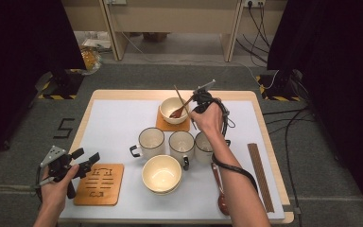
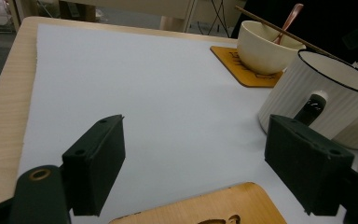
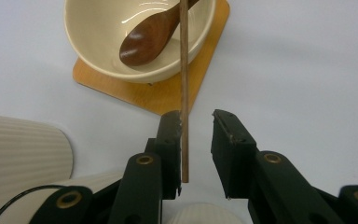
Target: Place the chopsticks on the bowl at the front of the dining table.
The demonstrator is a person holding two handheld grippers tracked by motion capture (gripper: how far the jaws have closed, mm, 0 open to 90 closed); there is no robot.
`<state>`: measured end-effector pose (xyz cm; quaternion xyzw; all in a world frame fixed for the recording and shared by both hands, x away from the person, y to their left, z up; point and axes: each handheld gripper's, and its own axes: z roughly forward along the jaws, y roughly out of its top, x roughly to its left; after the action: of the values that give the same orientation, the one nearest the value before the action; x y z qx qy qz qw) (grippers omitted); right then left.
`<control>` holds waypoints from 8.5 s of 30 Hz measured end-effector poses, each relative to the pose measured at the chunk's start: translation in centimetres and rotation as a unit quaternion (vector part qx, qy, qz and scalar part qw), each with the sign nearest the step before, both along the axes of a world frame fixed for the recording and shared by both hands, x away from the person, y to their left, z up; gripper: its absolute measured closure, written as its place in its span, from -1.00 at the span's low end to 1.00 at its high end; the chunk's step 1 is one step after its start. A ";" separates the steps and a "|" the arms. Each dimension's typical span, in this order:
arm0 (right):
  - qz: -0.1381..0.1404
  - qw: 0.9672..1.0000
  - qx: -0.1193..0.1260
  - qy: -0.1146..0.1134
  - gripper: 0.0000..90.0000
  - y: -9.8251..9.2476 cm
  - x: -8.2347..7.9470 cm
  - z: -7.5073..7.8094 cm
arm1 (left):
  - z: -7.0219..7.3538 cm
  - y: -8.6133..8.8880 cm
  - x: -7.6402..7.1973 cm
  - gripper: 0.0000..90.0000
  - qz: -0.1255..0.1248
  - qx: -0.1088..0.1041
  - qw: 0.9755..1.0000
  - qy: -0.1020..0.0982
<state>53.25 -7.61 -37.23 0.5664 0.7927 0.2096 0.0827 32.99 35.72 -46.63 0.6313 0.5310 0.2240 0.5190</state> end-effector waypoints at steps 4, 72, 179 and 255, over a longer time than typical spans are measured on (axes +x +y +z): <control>-0.001 1.000 -0.001 -0.003 0.58 -0.4 -0.2 0.3 | 0.0 0.0 0.0 -0.57 0.000 -0.001 1.000 -0.001; -0.027 0.999 0.010 -0.033 0.44 -4.8 -3.4 3.0 | 0.0 -0.2 -0.1 -0.57 0.000 0.001 1.000 -0.001; -0.082 0.996 0.005 -0.023 0.39 -11.4 -5.9 1.2 | 0.0 -0.4 -0.1 -0.57 -0.001 0.004 1.000 0.001; -0.137 0.991 -0.007 0.013 0.44 -17.0 -8.0 -3.7 | 0.1 -0.4 -0.1 -0.57 -0.001 0.005 1.000 0.001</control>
<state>45.22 -24.57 -40.98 0.6715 0.7103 0.1835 0.1044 32.88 35.35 -46.57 0.6344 0.5296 0.2257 0.5158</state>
